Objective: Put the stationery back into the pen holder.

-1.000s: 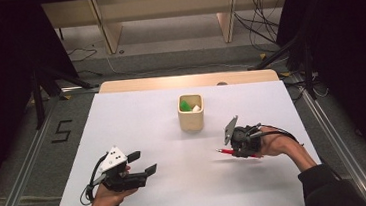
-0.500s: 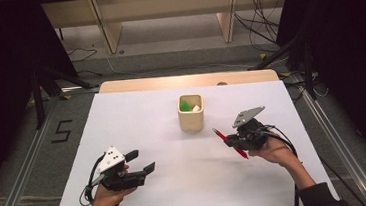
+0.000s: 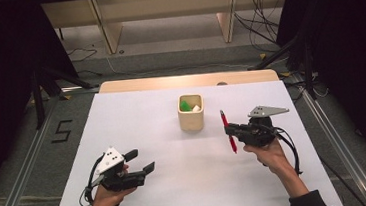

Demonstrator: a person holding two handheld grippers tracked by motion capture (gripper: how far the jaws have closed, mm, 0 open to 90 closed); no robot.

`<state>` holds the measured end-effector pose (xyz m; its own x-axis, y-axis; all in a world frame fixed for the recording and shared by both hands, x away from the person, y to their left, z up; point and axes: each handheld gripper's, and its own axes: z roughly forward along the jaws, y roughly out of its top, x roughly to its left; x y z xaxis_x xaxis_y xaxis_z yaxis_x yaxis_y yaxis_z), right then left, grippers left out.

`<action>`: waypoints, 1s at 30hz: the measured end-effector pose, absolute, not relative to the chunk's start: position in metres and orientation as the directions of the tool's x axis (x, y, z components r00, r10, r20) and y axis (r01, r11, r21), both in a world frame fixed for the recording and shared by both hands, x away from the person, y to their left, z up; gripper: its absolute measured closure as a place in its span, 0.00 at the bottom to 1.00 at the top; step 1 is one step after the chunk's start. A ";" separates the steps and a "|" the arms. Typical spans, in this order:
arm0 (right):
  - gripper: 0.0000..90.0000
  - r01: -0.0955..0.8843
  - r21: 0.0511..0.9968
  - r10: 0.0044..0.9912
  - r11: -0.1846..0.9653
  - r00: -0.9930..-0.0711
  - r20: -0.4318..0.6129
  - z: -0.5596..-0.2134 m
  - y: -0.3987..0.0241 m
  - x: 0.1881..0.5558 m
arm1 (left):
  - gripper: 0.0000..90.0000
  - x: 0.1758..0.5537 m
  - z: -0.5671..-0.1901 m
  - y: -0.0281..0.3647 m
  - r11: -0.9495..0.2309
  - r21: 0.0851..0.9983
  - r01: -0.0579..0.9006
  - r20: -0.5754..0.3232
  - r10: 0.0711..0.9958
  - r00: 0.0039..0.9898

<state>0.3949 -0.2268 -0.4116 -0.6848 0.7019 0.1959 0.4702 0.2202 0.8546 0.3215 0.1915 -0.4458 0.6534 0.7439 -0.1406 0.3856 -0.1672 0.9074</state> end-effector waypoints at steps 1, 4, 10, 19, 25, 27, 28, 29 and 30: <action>0.89 0.470 0.858 0.700 0.206 -0.684 0.207 -0.411 -0.226 0.395 | 0.24 0.322 -0.446 0.192 -0.170 0.907 0.386 -0.139 0.744 0.654; 0.89 0.464 0.869 0.707 0.173 -0.673 0.218 -0.408 -0.225 0.394 | 0.24 0.322 -0.447 0.192 -0.167 0.906 0.388 -0.142 0.744 0.653; 0.89 0.450 0.884 0.716 0.125 -0.658 0.234 -0.404 -0.221 0.394 | 0.23 0.321 -0.446 0.192 -0.158 0.911 0.380 -0.142 0.747 0.649; 0.89 0.428 0.902 0.729 0.054 -0.634 0.257 -0.384 -0.208 0.413 | 0.23 0.322 -0.447 0.192 -0.154 0.913 0.378 -0.141 0.751 0.645; 0.89 0.408 0.912 0.737 0.042 -0.629 0.247 -0.371 -0.191 0.428 | 0.23 0.321 -0.447 0.192 -0.154 0.913 0.378 -0.139 0.753 0.643; 0.89 0.410 0.911 0.739 0.037 -0.625 0.251 -0.368 -0.186 0.434 | 0.23 0.321 -0.446 0.192 -0.154 0.914 0.376 -0.139 0.752 0.644; 0.89 0.409 0.912 0.741 0.034 -0.622 0.251 -0.367 -0.183 0.437 | 0.23 0.321 -0.446 0.192 -0.154 0.914 0.376 -0.139 0.752 0.644; 0.89 0.409 0.912 0.743 0.033 -0.620 0.251 -0.366 -0.181 0.440 | 0.23 0.321 -0.446 0.192 -0.153 0.914 0.376 -0.140 0.752 0.645; 0.89 0.408 0.912 0.745 0.034 -0.619 0.249 -0.364 -0.179 0.442 | 0.23 0.321 -0.446 0.192 -0.153 0.914 0.375 -0.139 0.752 0.644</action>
<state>0.4419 -0.1787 -0.3644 -0.6186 0.7452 0.2490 0.4084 0.0344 0.9121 0.3211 0.1921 -0.4463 0.6445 0.7518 -0.1392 0.3755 -0.1526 0.9142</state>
